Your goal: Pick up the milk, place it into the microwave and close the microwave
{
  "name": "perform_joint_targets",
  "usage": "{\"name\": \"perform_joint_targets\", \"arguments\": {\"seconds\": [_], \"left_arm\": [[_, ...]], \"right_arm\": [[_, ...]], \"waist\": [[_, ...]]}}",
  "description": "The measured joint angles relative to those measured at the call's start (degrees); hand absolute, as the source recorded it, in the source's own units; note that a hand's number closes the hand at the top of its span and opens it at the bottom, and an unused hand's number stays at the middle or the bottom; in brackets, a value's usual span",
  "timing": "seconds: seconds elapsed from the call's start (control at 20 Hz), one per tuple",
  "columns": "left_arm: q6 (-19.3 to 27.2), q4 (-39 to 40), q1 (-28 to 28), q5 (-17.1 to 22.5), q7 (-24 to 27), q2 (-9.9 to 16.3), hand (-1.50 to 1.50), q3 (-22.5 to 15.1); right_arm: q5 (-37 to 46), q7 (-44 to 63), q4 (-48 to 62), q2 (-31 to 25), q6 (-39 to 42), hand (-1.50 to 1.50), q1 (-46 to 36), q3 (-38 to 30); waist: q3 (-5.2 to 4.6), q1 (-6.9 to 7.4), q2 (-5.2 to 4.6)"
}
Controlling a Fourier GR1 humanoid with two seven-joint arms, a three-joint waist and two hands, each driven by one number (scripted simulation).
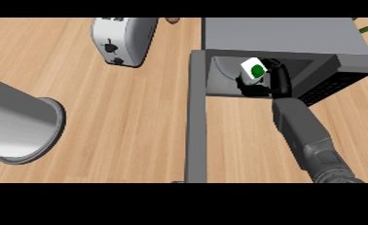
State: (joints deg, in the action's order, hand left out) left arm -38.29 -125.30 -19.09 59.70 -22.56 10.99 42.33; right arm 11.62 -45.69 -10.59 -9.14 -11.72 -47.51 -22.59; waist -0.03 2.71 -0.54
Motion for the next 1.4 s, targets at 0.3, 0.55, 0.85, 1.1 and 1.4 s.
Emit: {"name": "perform_joint_targets", "arguments": {"seconds": [0.3, 0.55, 0.85, 1.1, 1.4], "left_arm": [[-0.1, 0.7, 1.6, -0.3, 0.0, 0.4, -1.50, -0.7], [0.5, 1.3, 3.4, -0.4, -0.2, 1.5, -1.50, -1.3], [0.4, 1.9, 4.9, -0.7, -0.3, 2.3, -1.50, -1.7], [0.4, 3.0, 6.3, -1.1, -0.2, 3.1, -1.50, -1.9], [0.7, 3.9, 7.7, -1.8, -0.3, 3.7, -1.50, -2.4]], "right_arm": [[3.2, 3.9, 0.9, -4.9, -5.4, 1.50, -5.8, 2.0], [4.0, 6.3, 2.1, -7.2, -8.6, 1.50, -8.5, 2.1], [3.2, 7.1, 3.1, -8.2, -10.8, 1.50, -9.2, 1.1], [2.4, 6.7, 3.6, -8.6, -11.7, 1.50, -9.4, 0.5], [1.5, 6.1, 4.4, -9.1, -12.4, 1.50, -9.7, -0.1]], "waist": [[0.32, 2.67, -1.68], [0.43, 4.08, -2.68], [0.32, 5.02, -2.83], [0.20, 5.54, -3.07], [0.05, 6.01, -3.28]]}}
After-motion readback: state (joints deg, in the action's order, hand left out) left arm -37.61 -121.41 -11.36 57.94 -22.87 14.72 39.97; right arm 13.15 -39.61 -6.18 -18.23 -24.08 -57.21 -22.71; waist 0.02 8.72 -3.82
